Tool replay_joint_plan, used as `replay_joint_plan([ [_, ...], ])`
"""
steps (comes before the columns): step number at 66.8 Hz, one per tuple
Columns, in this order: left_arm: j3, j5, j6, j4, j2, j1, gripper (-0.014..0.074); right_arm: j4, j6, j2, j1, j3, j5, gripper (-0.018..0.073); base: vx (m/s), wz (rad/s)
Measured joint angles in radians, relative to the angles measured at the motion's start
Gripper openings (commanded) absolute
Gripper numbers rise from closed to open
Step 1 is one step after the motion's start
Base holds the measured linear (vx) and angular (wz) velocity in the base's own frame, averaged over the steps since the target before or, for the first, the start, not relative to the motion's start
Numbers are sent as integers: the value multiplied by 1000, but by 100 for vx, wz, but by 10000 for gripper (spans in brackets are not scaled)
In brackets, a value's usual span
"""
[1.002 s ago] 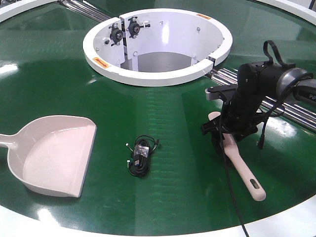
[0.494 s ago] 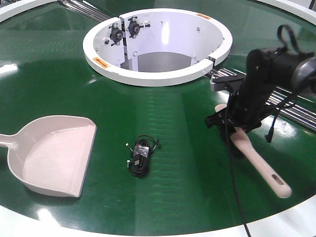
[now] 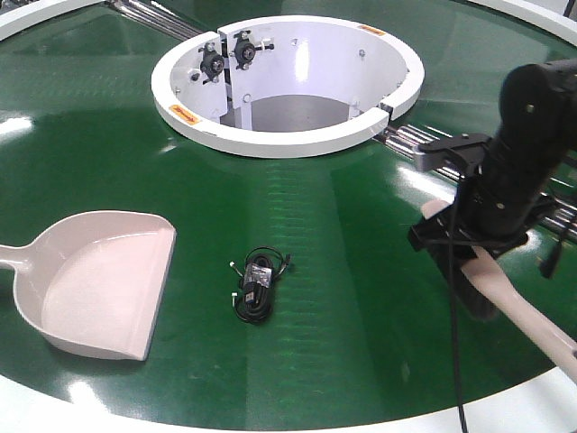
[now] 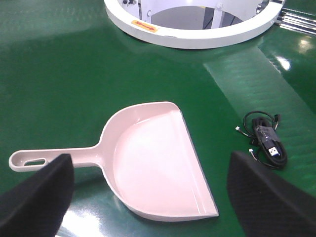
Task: Clean and inspect green conveyor with broom and dustpan
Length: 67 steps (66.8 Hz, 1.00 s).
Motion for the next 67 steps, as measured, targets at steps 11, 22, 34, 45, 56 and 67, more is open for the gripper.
replay_joint_plan([
  [11,0,5,2,0,0,0,587,0,3,-62,0,45,-9,-4,0,0],
  [22,0,6,83,5,0,0,587,0,3,-90,0,48,-36,-3,0,0],
  [34,0,22,482,34,0,0,587,0,3,-97,0,49,-36,-3,0,0],
  [45,0,56,991,43,0,0,587,0,3,-97,0,49,-37,-3,0,0],
  [56,0,64,1215,49,0,0,587,0,3,-97,0,49,-37,-3,0,0],
  [67,0,66,1243,49,0,0,587,0,3,-97,0,49,-37,-3,0,0],
])
